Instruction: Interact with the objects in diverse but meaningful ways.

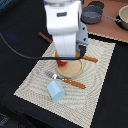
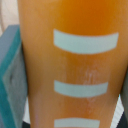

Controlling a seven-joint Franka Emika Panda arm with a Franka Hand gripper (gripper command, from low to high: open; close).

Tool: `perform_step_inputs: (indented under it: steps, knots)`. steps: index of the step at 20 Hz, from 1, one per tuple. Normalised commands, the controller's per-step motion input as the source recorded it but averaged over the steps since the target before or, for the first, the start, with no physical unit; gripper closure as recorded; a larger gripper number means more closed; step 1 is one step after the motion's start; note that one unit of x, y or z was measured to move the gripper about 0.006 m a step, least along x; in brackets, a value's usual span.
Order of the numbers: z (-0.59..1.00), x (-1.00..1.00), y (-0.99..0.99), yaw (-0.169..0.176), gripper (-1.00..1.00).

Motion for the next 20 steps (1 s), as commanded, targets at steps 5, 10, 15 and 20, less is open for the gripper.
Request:
perform_step_inputs:
  steps: [5, 10, 15, 20]
  knots:
    - [0.03, 0.23, 0.0, 0.242, 1.0]
    - [0.17, 0.47, 0.02, 0.174, 1.0]
    - [0.23, 0.88, 0.02, 0.047, 1.0]
    - [0.02, 0.82, 0.13, 0.005, 1.0]
